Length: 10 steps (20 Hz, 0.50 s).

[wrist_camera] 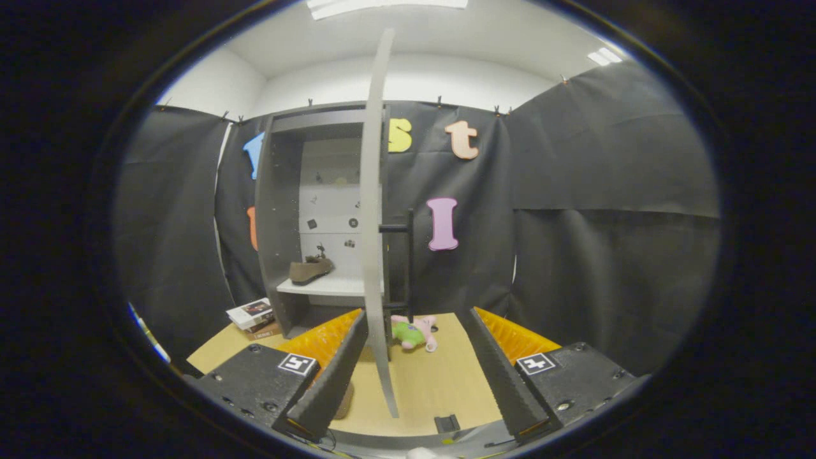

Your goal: Open the shoe cabinet door, grab the shoes and put them into the shoe cabinet, then close the shoe cabinet door.

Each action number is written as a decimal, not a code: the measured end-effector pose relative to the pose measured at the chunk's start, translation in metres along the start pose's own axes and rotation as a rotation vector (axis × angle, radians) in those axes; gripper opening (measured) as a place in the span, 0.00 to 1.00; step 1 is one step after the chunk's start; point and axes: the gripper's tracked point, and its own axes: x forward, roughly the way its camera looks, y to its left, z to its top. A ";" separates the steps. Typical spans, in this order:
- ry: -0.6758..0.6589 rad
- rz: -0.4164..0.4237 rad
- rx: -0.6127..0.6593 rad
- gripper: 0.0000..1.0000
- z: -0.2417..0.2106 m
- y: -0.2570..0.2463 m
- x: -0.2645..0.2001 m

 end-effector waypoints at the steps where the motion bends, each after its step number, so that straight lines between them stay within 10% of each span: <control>1: 0.016 -0.002 -0.014 0.99 -0.010 0.007 -0.003; 10: 0.174 0.086 0.044 0.99 -0.119 0.122 0.013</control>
